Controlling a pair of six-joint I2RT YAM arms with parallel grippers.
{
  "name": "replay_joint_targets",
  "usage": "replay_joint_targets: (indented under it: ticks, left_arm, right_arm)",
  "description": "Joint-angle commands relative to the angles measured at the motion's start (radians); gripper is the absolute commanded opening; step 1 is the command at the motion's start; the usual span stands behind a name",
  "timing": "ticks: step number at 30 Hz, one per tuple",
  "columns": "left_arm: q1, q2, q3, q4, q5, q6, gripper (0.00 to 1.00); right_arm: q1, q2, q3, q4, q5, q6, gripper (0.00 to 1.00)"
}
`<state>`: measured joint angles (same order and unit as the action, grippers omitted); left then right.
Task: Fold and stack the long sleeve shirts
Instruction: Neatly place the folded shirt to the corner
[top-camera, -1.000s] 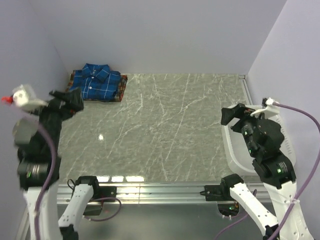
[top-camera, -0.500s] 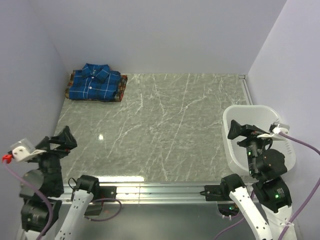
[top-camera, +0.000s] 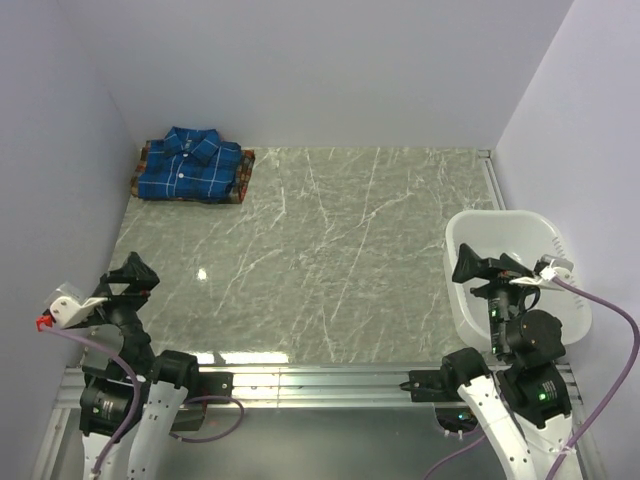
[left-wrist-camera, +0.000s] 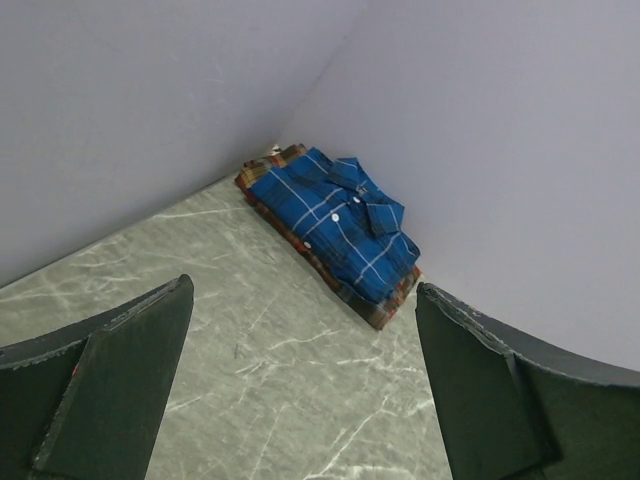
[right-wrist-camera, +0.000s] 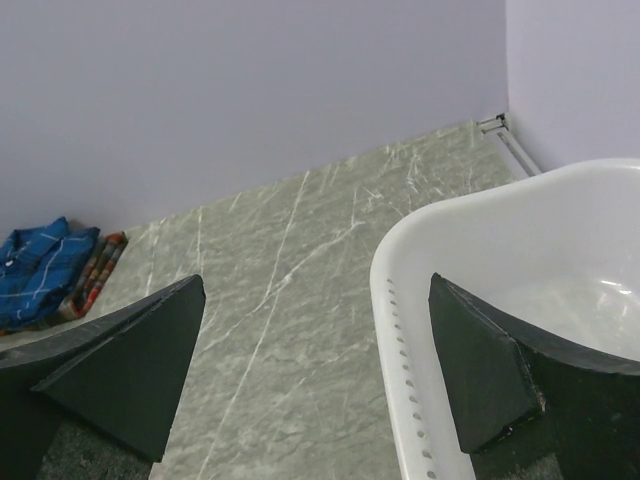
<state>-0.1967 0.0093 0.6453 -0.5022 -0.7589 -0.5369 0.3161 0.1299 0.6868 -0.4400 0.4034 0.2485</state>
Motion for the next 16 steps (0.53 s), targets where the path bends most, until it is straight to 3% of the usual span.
replay_joint_targets:
  ticks: [1, 16]
  left_arm:
    - [-0.001, -0.005, -0.007, 0.054, -0.077, -0.046, 0.99]
    - [0.000, -0.005, -0.041, 0.079, -0.069, -0.040, 0.99]
  right_arm:
    - [-0.003, -0.013, -0.027, 0.058, 0.011, -0.006, 1.00]
    - [-0.003, -0.001, -0.032, 0.058, 0.006, -0.012, 1.00]
